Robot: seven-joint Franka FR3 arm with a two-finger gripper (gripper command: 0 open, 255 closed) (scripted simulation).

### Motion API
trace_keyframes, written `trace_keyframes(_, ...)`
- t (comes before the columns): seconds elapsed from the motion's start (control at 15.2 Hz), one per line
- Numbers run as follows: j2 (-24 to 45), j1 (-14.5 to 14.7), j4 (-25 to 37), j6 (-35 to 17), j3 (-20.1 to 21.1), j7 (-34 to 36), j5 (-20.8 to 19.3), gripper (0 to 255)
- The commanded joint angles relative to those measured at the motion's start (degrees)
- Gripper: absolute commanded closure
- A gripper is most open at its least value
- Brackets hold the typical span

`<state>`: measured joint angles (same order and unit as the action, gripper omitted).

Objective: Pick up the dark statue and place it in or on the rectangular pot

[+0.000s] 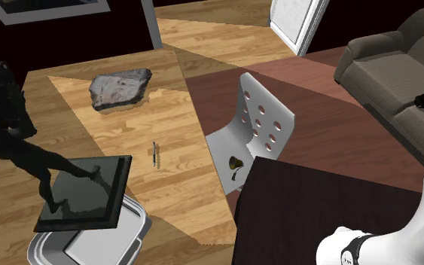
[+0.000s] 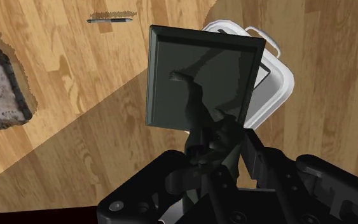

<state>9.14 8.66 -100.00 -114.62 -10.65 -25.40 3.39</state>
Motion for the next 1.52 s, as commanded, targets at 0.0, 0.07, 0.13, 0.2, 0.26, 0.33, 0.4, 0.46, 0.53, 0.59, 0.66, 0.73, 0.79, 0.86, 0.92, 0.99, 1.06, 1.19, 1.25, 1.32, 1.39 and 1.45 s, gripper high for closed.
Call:
trace_keyframes(0.0, 1.57, 1.27, 2.73, 0.99, 0.93, 2.42, -0.13, 255)
trace_keyframes(0.07, 2.31, 1.91, 4.16, 1.64, 1.37, 3.59, -0.23, 255)
trace_keyframes(0.13, 3.11, 2.54, 5.67, 2.33, 1.8, 4.74, -0.33, 255)
trace_keyframes(0.2, 3.97, 3.18, 7.28, 3.06, 2.2, 5.87, -0.42, 255)
trace_keyframes(0.26, 4.89, 3.81, 8.98, 3.82, 2.6, 6.98, -0.51, 255)
trace_keyframes(0.33, 5.89, 4.44, 10.81, 4.62, 2.99, 8.09, -0.6, 255)
trace_keyframes(0.4, 5.93, 4.46, 10.1, 3.87, 2.99, 8.07, -0.58, 255)
trace_keyframes(0.46, 5.98, 4.47, 9.39, 3.12, 3.0, 8.05, -0.56, 255)
trace_keyframes(0.53, 6.04, 4.47, 8.71, 2.37, 3.01, 8.03, -0.55, 255)
trace_keyframes(0.59, 6.14, 4.48, 8.08, 1.64, 3.02, 8.01, -0.52, 255)
trace_keyframes(0.66, 6.24, 4.49, 7.44, 0.91, 3.03, 7.99, -0.5, 255)
trace_keyframes(0.73, 6.35, 4.49, 6.81, 0.18, 3.04, 7.96, -0.47, 255)
trace_keyframes(0.79, 6.47, 4.49, 6.21, -0.54, 3.05, 7.93, -0.45, 255)
trace_keyframes(0.86, 6.6, 4.5, 5.62, -1.26, 3.06, 7.91, -0.41, 255)
trace_keyframes(0.92, 6.74, 4.5, 5.04, -1.98, 3.07, 7.88, -0.38, 255)
trace_keyframes(0.99, 6.9, 4.5, 4.49, -2.69, 3.09, 7.85, -0.35, 255)
trace_keyframes(1.06, 7.07, 4.5, 3.94, -3.4, 3.1, 7.82, -0.31, 255)
trace_keyframes(1.19, 7.44, 4.49, 2.9, -4.81, 3.13, 7.75, -0.23, 255)
trace_keyframes(1.25, 7.64, 4.49, 2.41, -5.51, 3.14, 7.72, -0.18, 255)
trace_keyframes(1.32, 7.85, 4.48, 1.92, -6.2, 3.16, 7.68, -0.14, 255)
trace_keyframes(1.39, 8.08, 4.48, 1.45, -6.89, 3.18, 7.64, -0.09, 255)
trace_keyframes(1.45, 8.31, 4.47, 1.0, -7.58, 3.19, 7.6, -0.04, 255)
